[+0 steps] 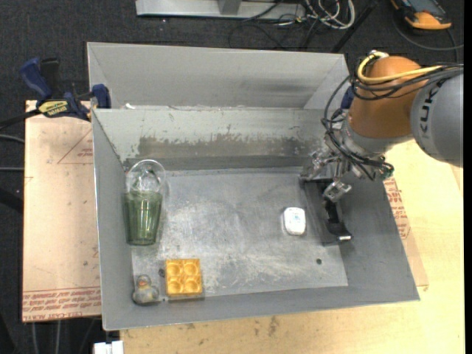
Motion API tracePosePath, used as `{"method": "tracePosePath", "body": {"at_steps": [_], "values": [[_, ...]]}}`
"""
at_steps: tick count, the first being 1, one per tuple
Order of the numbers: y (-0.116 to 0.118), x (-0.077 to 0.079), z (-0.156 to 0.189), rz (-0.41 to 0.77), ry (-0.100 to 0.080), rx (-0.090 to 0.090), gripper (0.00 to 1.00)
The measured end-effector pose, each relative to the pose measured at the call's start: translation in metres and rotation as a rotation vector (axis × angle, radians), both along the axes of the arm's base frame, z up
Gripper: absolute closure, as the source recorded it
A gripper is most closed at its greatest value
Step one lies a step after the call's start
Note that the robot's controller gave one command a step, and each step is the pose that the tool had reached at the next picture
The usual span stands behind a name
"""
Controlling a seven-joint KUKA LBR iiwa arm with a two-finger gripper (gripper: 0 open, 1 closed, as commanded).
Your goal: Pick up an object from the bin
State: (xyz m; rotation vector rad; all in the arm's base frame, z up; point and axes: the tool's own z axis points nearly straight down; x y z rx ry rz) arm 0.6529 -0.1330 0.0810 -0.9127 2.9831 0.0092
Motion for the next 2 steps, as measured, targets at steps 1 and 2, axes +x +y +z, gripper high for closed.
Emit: {"method": "tracePosePath", "body": {"at_steps": [1, 2], "values": [[0.0, 0.0, 0.0, 0.0, 0.0, 0.0, 1.0], [0.035, -0.026, 0.208, -0.013, 0.022, -0.01, 1.0]]}}
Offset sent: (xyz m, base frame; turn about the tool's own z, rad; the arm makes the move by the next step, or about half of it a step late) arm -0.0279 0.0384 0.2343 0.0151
